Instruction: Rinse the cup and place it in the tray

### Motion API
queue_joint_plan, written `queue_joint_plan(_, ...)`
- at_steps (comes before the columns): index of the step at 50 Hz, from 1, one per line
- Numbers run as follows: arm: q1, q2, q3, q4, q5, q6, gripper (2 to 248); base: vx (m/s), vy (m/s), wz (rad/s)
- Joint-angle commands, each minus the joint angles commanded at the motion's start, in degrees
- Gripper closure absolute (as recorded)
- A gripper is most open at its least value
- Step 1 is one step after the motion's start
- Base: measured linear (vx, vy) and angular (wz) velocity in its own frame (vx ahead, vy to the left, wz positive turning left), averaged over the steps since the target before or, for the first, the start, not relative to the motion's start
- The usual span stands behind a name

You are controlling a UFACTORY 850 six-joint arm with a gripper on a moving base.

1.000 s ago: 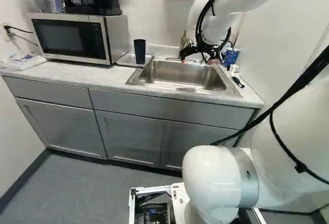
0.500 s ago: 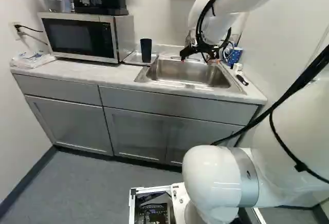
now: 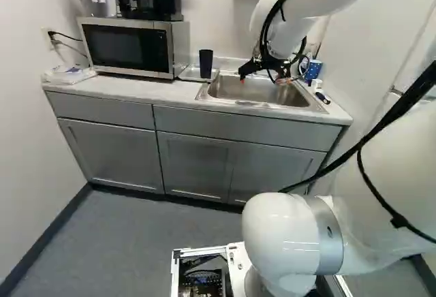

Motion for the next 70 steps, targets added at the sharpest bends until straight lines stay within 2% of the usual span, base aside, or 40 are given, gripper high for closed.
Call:
queue_joint_plan(47, 0.0, 0.0, 0.0, 0.0, 0.0, 0.0, 3, -0.181, 0.075, -0.2)
queue_joint_plan(70, 0.0, 0.0, 0.0, 0.0, 0.0, 0.0, 3, -0.088, 0.035, -0.017)
